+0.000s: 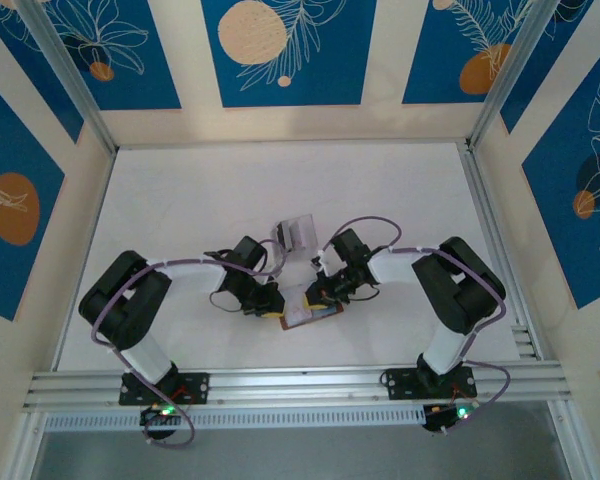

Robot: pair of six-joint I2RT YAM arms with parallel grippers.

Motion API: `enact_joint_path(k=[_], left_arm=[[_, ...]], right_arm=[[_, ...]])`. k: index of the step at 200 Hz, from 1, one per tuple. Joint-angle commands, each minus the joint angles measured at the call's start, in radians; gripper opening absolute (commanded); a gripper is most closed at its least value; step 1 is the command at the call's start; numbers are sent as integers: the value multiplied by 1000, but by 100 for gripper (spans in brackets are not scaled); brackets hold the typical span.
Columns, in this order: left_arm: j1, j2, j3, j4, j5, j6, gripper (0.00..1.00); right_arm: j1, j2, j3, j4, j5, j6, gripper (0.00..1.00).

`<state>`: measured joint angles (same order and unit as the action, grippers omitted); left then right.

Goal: Put the credit cards into the card holder

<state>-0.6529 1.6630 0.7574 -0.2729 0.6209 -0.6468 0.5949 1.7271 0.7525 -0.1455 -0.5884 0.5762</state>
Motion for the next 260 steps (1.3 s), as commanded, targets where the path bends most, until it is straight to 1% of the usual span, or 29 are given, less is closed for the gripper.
enact_joint_path(k=[1, 63, 98, 133, 140, 164, 179, 210, 260], left_arm=[[-4, 40, -18, 5, -51, 13, 13], [-4, 47, -14, 5, -51, 19, 13], [-5, 51, -13, 5, -48, 22, 14], [-4, 52, -13, 2, -51, 26, 14], [-4, 52, -13, 0, -53, 25, 14], [-3, 53, -13, 1, -54, 27, 14], [-2, 52, -15, 1, -54, 29, 14], [-2, 52, -17, 4, -55, 31, 15], [-2, 56, -23, 10, -50, 30, 15]], right_arm=[[20, 35, 3, -58, 24, -9, 3], [49, 71, 58, -104, 24, -42, 4], [65, 109, 106, -140, 36, -64, 8], [65, 90, 118, -172, 43, -75, 11], [64, 79, 119, -184, 49, -78, 13], [63, 40, 132, -237, 89, -91, 30], [61, 23, 142, -262, 97, -96, 36], [57, 9, 165, -311, 110, -108, 41], [65, -19, 206, -408, 200, -134, 42]])
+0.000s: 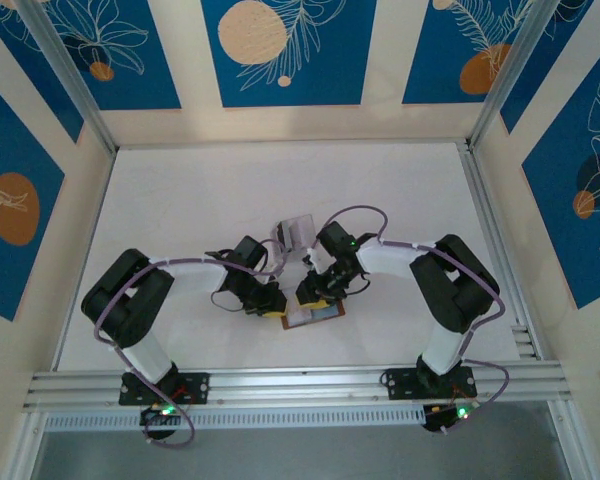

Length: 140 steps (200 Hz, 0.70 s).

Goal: Put the credit cards into the card holder

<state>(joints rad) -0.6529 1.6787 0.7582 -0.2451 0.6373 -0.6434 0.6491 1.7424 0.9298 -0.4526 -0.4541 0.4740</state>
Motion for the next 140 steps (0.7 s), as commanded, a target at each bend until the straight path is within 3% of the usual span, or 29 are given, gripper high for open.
enact_joint_path(k=[1, 39, 80, 140], left_arm=[[-1, 40, -23, -18, -66, 27, 15], [-2, 42, -20, -23, -67, 31, 15], [-2, 44, -17, -23, -65, 33, 15], [-1, 48, -14, -24, -66, 33, 15]], right_arm=[[11, -35, 29, -103, 68, -33, 42], [14, -108, 61, -177, 168, -57, 41], [14, -128, 127, -260, 346, -111, 26], [20, -33, 193, -298, 509, -143, 30]])
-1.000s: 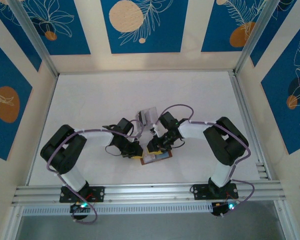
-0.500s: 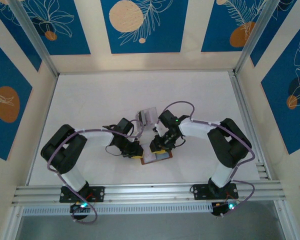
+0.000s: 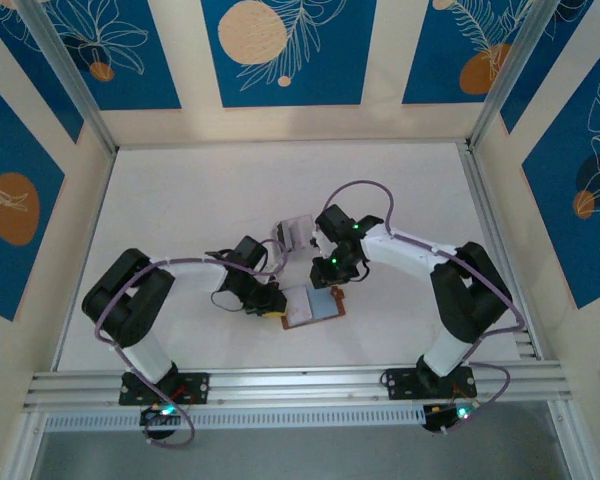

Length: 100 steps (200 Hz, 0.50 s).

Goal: Put the credit cards into the card holder

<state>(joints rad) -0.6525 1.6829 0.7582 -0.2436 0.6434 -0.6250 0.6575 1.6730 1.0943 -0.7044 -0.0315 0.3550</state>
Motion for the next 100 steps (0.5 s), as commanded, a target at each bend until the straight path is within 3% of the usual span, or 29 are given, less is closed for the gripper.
enact_joint_path(k=[1, 100], left_arm=[[-2, 44, -14, -26, -71, 15, 15], [-2, 41, -14, -25, -70, 15, 16]], right_arm=[[12, 38, 29, -45, 87, -24, 31], [93, 169, -5, 10, 163, 82, 34]])
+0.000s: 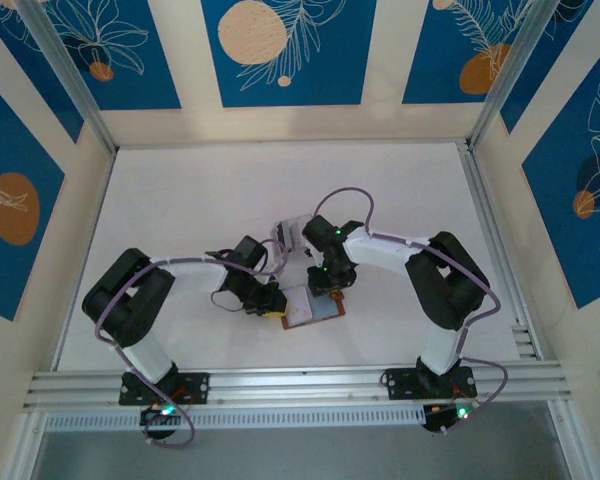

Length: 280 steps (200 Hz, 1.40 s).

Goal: Put the credit cards into the card holder

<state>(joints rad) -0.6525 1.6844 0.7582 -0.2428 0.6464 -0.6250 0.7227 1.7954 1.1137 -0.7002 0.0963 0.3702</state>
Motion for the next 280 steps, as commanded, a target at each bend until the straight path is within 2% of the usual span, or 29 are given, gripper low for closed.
enact_joint_path(k=[1, 46, 110, 123, 197, 280], left_arm=[[-2, 40, -14, -26, -73, 15, 16], [-2, 31, -11, -32, -73, 18, 16], [-1, 31, -20, -25, -74, 17, 16], [-2, 31, -19, -25, -73, 16, 15], [-1, 35, -17, -27, -80, 17, 16], [-2, 31, -11, -24, -78, 15, 16]], right_arm=[[30, 47, -26, 6, 36, 69, 33], [58, 51, -94, 36, 69, 162, 20], [65, 4, -100, 21, 85, 171, 6], [62, -3, -94, 11, 82, 165, 0], [68, -141, -47, -63, 80, 164, 0], [95, -151, 21, -88, -29, 157, 0]])
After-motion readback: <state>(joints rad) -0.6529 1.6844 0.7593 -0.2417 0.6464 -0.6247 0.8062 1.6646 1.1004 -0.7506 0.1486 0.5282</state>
